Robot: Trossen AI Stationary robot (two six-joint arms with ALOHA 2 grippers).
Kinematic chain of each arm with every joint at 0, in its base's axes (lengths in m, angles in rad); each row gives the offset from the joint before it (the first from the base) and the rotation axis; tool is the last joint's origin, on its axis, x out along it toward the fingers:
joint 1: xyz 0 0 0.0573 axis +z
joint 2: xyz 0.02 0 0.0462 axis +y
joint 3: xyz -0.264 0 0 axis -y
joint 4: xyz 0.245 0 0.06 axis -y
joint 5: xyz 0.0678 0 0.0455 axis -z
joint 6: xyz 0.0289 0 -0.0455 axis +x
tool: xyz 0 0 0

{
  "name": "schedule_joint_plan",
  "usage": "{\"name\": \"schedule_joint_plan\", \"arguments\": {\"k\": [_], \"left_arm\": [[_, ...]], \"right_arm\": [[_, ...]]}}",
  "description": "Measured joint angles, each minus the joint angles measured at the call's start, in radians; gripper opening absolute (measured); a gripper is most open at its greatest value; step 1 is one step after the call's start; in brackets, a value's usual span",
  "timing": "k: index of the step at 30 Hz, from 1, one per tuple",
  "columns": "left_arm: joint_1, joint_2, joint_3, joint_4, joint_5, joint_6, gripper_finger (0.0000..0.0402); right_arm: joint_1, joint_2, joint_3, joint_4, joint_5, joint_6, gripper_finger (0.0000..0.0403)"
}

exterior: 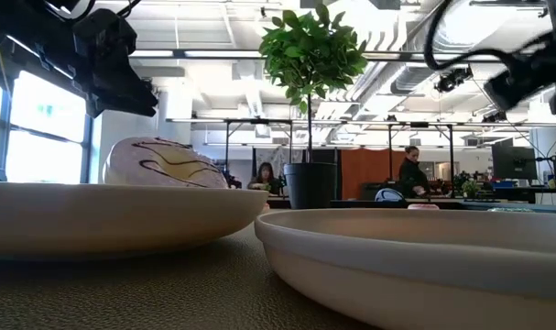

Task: Pick & Place donuts
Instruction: Put the large white donut on the left white plate

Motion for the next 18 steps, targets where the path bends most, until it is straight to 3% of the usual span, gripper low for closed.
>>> {"name": "schedule_joint_plan", "arguments": {"k": [12, 18], "left_arm": [[0.0, 0.0, 0.001, 0.0, -0.002, 0.0, 0.0135], [0.0, 0.0, 0.001, 0.001, -0.004, 0.0, 0.0135]], "right_arm": [[-0.015, -0.15, -0.256, 0.379, 0.031, 0.062, 0.01], [-0.016, -0.153, -0.255, 0.374, 0.044, 0.084, 0.0032]]}}
